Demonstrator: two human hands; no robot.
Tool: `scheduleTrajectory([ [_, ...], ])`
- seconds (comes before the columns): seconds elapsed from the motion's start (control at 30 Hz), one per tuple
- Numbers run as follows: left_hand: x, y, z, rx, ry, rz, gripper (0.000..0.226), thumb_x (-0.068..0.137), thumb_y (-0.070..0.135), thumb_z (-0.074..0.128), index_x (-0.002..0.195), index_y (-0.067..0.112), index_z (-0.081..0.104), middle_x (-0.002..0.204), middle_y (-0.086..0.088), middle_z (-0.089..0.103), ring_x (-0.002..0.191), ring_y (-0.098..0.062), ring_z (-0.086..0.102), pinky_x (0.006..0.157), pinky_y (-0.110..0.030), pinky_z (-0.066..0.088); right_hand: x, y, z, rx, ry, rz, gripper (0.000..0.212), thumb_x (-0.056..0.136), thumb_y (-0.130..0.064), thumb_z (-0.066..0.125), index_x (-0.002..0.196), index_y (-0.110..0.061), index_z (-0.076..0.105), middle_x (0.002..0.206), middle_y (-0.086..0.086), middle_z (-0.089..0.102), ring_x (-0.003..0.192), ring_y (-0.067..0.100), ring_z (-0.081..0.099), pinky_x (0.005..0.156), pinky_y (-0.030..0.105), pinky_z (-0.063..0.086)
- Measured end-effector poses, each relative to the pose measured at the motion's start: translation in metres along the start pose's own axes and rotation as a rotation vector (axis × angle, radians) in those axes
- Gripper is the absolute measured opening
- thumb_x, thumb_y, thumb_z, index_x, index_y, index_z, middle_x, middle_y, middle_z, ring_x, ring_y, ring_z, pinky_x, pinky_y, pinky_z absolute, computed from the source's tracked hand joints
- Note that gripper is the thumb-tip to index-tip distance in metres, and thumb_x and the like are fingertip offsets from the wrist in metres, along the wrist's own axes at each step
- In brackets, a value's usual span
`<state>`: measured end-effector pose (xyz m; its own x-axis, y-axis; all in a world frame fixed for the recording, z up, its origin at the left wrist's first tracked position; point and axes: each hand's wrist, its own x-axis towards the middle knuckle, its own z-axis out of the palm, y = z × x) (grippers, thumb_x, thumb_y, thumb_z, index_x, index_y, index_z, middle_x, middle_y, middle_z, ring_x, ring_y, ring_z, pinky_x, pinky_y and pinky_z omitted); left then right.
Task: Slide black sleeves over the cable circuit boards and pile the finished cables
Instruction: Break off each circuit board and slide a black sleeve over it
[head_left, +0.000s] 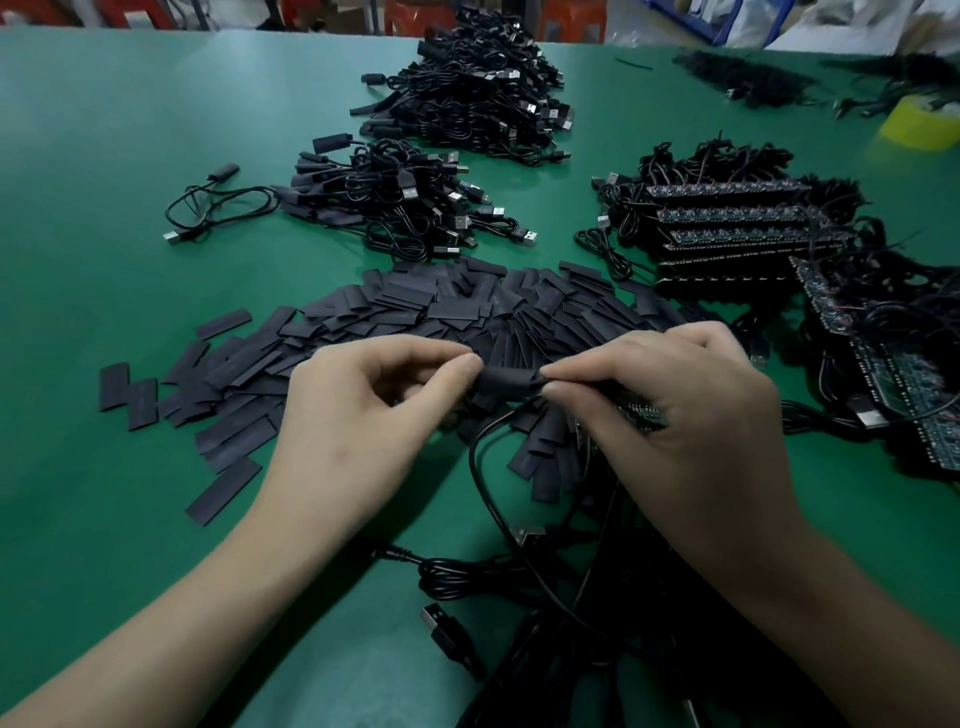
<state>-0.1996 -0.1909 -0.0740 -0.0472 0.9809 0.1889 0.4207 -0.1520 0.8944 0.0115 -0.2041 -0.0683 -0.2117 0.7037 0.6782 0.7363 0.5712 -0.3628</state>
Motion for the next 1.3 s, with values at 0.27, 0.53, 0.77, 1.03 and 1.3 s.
scheduleTrajectory([
  [0.27,-0.002,-0.002,0.002,-0.265,-0.066,-0.036,0.011,0.085,0.028,0.077,0.094,0.03,0.082,0.078,0.002,0.078,0.068,-0.01,0.074,0.074,-0.02,0.057,-0.001,-0.001,0.002,0.037,0.051,0.051,0.007,0.091,-0.029,0.076,0.093,-0.024,0.079,0.088,-0.021,0.07,0.082,-0.007,0.058,0.083,0.032,0.043],
  [0.53,-0.007,-0.002,0.008,-0.252,-0.005,0.0,0.005,0.085,0.025,0.079,0.089,0.025,0.082,0.075,0.003,0.078,0.071,-0.014,0.076,0.077,-0.026,0.06,-0.002,-0.003,0.001,-0.022,0.065,-0.025,0.009,0.095,-0.027,0.074,0.092,-0.021,0.079,0.09,-0.012,0.076,0.081,0.006,0.066,0.082,0.038,0.042],
  [0.77,-0.007,0.01,0.003,-0.389,-0.026,0.009,0.019,0.08,0.025,0.078,0.098,0.019,0.08,0.084,-0.004,0.079,0.079,-0.018,0.077,0.076,-0.023,0.06,0.0,-0.002,-0.001,0.057,0.067,0.087,0.006,0.092,-0.027,0.075,0.093,-0.023,0.079,0.088,-0.02,0.073,0.08,0.0,0.064,0.079,0.031,0.049],
  [1.03,-0.014,0.025,-0.003,0.189,-0.411,0.616,0.039,0.086,0.04,0.079,0.121,0.027,0.071,0.116,0.009,0.062,0.112,-0.013,0.059,0.095,-0.029,0.046,0.042,0.008,-0.032,0.629,0.132,0.465,0.008,0.101,-0.014,0.061,0.099,-0.017,0.068,0.077,0.003,0.073,0.06,0.014,0.065,0.05,0.021,0.048],
  [1.3,-0.016,0.032,-0.01,0.476,-0.772,0.818,0.027,0.087,0.061,0.07,0.101,0.04,0.078,0.092,0.019,0.062,0.09,-0.002,0.049,0.08,-0.023,0.044,0.071,0.02,-0.061,0.622,0.127,0.473,0.006,0.102,-0.017,0.06,0.102,-0.015,0.066,0.077,0.004,0.074,0.059,0.014,0.062,0.05,0.026,0.047],
])
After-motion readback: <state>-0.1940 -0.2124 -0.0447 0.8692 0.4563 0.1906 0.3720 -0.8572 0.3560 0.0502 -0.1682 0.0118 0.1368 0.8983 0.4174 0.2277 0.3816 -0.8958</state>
